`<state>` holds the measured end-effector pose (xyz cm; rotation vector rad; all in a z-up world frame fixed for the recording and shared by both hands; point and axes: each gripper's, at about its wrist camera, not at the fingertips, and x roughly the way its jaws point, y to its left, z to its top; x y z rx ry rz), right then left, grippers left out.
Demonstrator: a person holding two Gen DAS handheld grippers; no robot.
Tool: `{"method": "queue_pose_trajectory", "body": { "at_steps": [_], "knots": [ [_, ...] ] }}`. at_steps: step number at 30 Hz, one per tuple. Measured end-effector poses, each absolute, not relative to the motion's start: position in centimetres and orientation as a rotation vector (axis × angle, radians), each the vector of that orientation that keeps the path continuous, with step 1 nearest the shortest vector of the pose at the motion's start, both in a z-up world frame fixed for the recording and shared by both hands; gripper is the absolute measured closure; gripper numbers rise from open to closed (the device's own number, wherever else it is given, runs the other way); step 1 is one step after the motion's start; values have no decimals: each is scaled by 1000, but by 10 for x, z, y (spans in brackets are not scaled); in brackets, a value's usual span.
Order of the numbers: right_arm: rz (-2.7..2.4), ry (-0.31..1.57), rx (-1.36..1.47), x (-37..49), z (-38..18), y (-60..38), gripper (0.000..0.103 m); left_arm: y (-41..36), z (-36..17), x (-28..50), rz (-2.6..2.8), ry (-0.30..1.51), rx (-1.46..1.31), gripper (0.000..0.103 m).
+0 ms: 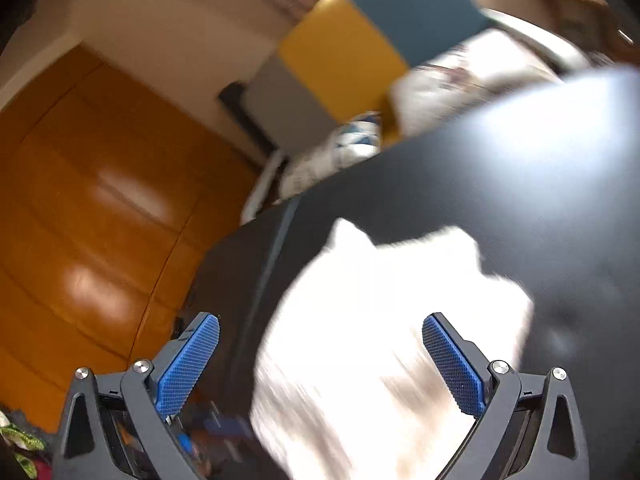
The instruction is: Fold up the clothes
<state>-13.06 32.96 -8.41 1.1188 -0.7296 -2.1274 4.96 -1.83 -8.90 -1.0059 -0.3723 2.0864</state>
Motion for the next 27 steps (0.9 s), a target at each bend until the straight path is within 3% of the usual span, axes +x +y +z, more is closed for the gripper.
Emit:
{"method": "queue_pose_trajectory", "body": {
  "at_steps": [5,8,17,20,23,27],
  "knots": [
    [-1987,-1035,1347,-99,-150,378,0,-89,-101,5,2095,-713,-1070,66],
    [-1951,-1081,1390,-90,-174,376,0,-109,-114,-26,2038,-790,-1141,63],
    [-1927,-1055,1367,-113,-174,347,0,-81,-138,-85,1956,-747,-1247,57],
    [-1918,-1000,1401,-123,-173,329,0,-68,-144,-103,1904,-756,-1263,51],
    [-1966,-935,1439,-127,-171,315,0,-58,-157,-113,1859,-776,-1304,34],
    [-1988,-989,1368,-122,-178,315,0,-40,-156,-115,1804,-663,-1365,32]
  ]
}}
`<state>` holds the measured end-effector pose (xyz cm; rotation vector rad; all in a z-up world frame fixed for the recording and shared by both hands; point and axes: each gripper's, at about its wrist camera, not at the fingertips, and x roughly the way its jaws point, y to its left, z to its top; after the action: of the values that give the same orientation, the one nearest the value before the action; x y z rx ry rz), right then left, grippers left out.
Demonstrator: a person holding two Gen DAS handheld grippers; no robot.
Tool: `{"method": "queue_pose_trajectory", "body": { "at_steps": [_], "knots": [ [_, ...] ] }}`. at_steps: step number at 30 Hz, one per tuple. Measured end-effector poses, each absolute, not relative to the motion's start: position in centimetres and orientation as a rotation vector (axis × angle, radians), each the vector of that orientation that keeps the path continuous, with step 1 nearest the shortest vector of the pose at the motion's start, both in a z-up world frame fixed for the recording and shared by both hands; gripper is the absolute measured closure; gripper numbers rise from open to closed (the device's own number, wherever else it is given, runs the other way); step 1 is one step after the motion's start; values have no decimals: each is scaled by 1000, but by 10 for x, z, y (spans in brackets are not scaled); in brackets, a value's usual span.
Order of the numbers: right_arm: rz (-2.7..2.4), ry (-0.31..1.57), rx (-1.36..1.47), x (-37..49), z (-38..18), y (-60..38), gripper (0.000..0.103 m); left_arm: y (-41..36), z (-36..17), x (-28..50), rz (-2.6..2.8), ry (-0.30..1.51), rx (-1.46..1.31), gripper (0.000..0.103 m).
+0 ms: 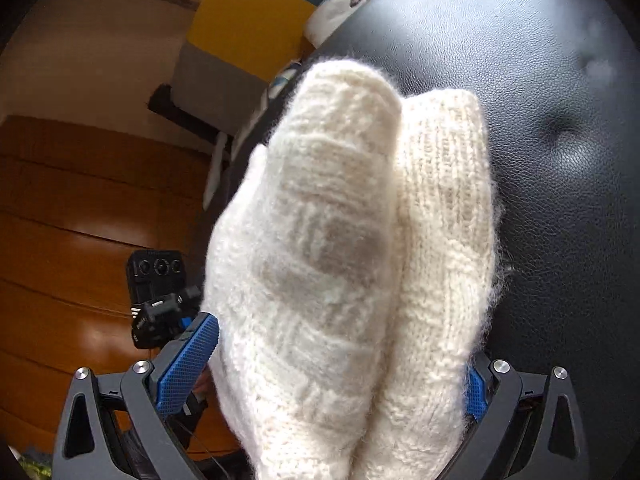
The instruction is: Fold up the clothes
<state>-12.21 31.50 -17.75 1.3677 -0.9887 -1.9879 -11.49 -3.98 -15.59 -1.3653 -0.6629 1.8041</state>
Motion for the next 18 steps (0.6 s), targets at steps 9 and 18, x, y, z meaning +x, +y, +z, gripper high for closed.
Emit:
{"method": "queue_pose_trajectory", "body": {
  "at_steps": [9,18],
  "knots": [
    [-2069,-816,1352,-109,-174,300,13,-26,-146,-101,1873,-550,-1342,52],
    [-2232,-763,1306,-96,-165,290,43,-13,-118,-75,1927,-480,-1220,63]
  ]
}}
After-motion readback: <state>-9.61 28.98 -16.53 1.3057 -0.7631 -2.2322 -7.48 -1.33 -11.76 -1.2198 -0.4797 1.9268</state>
